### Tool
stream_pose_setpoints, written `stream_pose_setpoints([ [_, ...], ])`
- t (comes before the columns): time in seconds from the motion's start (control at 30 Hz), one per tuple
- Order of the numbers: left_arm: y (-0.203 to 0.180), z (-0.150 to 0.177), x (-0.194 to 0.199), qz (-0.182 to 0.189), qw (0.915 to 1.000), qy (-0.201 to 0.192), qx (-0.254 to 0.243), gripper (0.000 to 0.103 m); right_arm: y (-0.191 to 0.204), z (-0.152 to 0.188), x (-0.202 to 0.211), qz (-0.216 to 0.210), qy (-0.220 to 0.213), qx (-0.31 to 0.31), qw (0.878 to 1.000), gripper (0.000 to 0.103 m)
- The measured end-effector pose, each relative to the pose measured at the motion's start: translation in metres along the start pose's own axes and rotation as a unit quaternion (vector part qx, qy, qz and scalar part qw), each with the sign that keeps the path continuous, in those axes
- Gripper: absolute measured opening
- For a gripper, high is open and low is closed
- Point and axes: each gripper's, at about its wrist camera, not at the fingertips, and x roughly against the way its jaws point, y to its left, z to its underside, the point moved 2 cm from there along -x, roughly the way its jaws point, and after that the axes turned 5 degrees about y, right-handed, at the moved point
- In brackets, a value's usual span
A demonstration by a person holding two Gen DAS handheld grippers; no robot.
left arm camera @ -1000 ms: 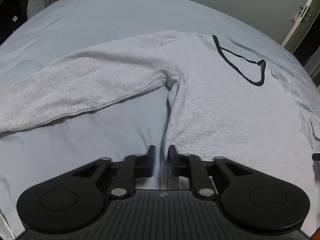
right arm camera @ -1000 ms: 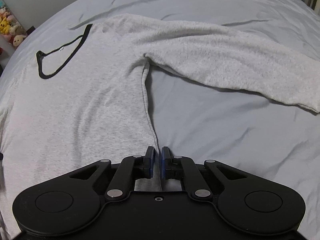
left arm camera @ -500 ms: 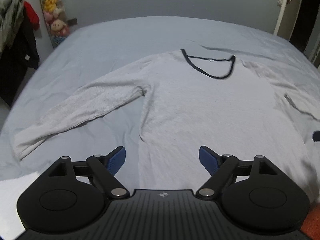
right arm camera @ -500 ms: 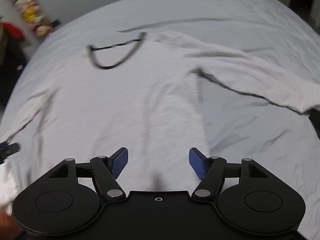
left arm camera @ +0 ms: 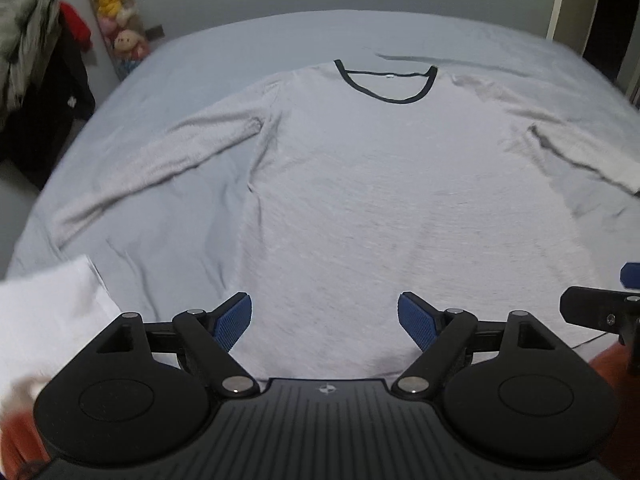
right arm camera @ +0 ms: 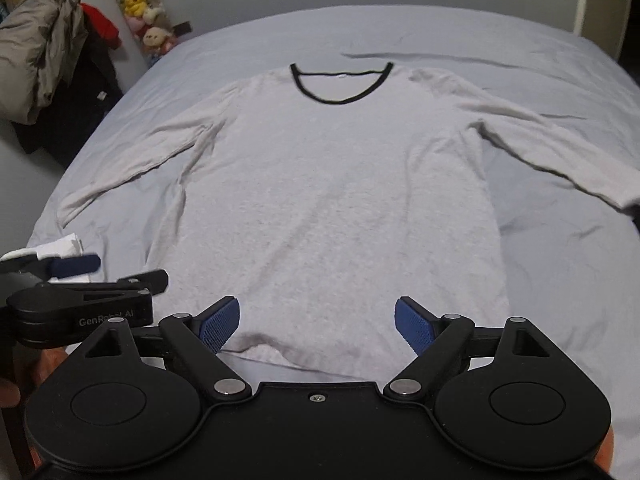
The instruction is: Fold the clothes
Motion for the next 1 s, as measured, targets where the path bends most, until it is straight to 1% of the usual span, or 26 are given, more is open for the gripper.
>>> stream_pose_setpoints([
  [0.07, 0.0, 0.009, 0.007, -0.018, 0.9997, -0.015, 0.012, 0.08, -0.001, 0.005, 0.008, -0.001, -0.014, -0.012, 1.0, 0.084],
  [0.13, -0.005, 0.017, 0.013, -0.036, 0.9988, -0.033, 0.004, 0.08, -0.002, 0.009, 0.014, -0.003, -0.023, -0.025, 0.999, 0.084],
  [0.23, -0.008, 0.021, 0.017, -0.039, 0.9984, -0.04, -0.008, 0.08, 0.001, 0.012, 0.017, -0.004, -0.031, -0.031, 0.999, 0.084],
  [0.27, -0.008, 0.022, 0.018, -0.036, 0.9985, -0.041, -0.007, 0.08, 0.004, 0.014, 0.019, -0.004, -0.038, -0.033, 0.999, 0.084],
  [0.4, -0.005, 0.024, 0.019, 0.0, 0.9993, -0.037, 0.002, 0.08, 0.01, 0.021, 0.021, 0.005, -0.056, -0.029, 0.998, 0.084],
  [0.53, -0.003, 0.025, 0.021, -0.005, 0.9991, -0.042, 0.008, 0.08, 0.011, 0.027, 0.016, 0.014, -0.054, -0.031, 0.998, 0.084],
  [0.67, -0.003, 0.027, 0.02, 0.007, 0.9992, -0.038, 0.011, 0.08, 0.011, 0.029, 0.013, 0.016, -0.05, -0.031, 0.998, 0.084],
  [0.8, 0.0, 0.028, 0.019, 0.004, 0.999, -0.04, 0.017, 0.08, 0.016, 0.031, 0.011, 0.017, -0.05, -0.021, 0.998, 0.084],
  [1.0, -0.001, 0.029, 0.017, 0.01, 0.9992, -0.037, 0.015, 0.08, 0.016, 0.033, 0.013, 0.018, -0.058, -0.019, 0.998, 0.084],
])
